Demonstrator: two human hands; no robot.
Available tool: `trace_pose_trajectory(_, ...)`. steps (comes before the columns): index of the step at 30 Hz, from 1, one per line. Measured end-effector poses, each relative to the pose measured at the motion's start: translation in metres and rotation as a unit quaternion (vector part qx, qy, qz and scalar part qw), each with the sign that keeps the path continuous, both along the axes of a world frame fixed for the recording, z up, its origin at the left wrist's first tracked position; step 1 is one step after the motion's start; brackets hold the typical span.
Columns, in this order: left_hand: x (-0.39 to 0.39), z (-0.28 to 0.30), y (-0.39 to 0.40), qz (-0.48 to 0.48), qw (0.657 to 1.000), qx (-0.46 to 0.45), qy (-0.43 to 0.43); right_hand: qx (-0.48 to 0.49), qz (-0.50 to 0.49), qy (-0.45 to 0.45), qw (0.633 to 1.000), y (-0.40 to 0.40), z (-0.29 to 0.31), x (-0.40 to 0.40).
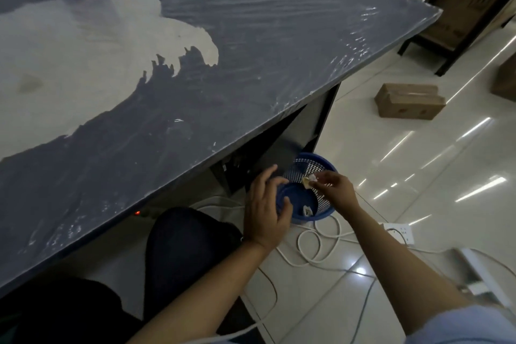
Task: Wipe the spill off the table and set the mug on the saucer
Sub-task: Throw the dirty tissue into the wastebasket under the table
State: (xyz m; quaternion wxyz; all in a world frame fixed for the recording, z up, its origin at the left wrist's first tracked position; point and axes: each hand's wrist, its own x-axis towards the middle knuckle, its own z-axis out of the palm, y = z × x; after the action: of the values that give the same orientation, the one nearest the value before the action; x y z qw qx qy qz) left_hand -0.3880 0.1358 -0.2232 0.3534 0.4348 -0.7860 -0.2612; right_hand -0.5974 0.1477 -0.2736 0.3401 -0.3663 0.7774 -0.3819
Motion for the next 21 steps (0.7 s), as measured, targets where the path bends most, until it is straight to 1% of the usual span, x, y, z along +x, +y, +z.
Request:
trace_pose_trajectory(9,0.003,0.0,-0.046,0.081,0.993,0.063,-0.055,0.018,0.007,-0.026,0.999,-0.008,-0.004,0.006)
trace_pose_trajectory(13,0.001,-0.001,-0.054,0.094,0.99,0.078,-0.077,0.019,0.005,-0.024,1.0,-0.015,-0.004,0.006)
trace_pose_trajectory(16,-0.007,-0.006,-0.045,0.115,0.986,0.052,-0.106,0.018,0.005,-0.028,0.999,-0.018,-0.007,0.006)
trace_pose_trajectory(18,-0.01,-0.012,-0.041,0.113,0.986,0.013,-0.12,0.022,0.009,-0.021,0.999,-0.02,-0.011,0.005)
trace_pose_trajectory(21,-0.01,-0.027,-0.038,0.05,0.986,-0.046,-0.149,0.025,0.009,-0.018,0.999,-0.023,-0.018,0.002)
